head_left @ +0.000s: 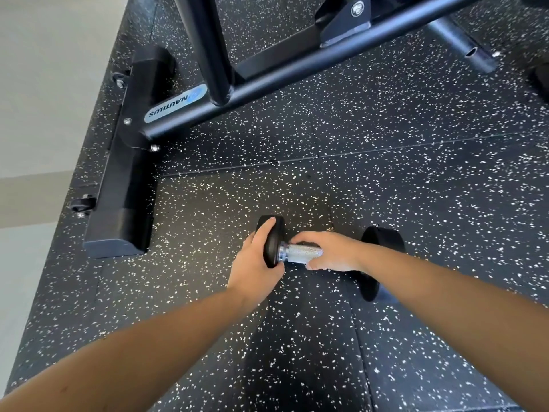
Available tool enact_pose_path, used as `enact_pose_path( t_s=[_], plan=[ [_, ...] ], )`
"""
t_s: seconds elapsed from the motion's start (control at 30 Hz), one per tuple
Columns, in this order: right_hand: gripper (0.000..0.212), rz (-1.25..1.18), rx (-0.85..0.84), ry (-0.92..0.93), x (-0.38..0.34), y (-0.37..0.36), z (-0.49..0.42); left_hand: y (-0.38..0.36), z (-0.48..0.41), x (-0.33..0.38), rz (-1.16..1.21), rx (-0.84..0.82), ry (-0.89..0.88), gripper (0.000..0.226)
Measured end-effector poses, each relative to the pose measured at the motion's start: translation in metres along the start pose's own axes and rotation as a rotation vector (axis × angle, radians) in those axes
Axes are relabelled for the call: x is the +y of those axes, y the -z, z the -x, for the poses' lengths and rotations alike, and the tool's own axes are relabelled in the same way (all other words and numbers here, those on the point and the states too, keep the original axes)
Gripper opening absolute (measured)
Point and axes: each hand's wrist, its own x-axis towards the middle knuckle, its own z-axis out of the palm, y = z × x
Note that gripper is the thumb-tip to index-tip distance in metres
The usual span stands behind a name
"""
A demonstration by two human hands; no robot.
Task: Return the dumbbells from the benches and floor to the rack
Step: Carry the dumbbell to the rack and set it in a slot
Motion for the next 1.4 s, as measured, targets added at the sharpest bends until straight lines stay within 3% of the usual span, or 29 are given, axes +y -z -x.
enact_pose_path(
  t_s=[0.17, 0.43, 0.6, 0.7, 1.07, 1.4],
  plan=[
    [0.059, -0.11, -0.015, -0.038, -0.003, -0.016, 0.009, 0.015, -0.011, 0.006, -0.043, -0.096, -0.021, 0.073],
    [0.056, -0.36, 0.037, -0.086, -0.027, -0.04, 0.037, 0.047, -0.025, 0.034, -0.275, -0.298, -0.203, 0.071],
    [0.057, -0.452, 0.07, -0.07, -0.072, -0.004, 0.075, 0.087, -0.021, 0.079, -0.199, -0.266, -0.233, 0.067],
    [0.057, -0.508, 0.078, -0.081, -0.111, 0.025, 0.115, 0.117, -0.005, 0.121, -0.126, -0.224, -0.255, 0.065],
    [0.068, -0.552, 0.107, -0.149, -0.262, 0.138, 0.304, 0.232, 0.09, 0.321, -0.161, -0.324, -0.377, 0.062],
    [0.075, -0.735, 0.205, -0.159, -0.367, 0.236, 0.501, 0.296, 0.209, 0.512, 0.041, -0.183, -0.44, 0.048]
  ],
)
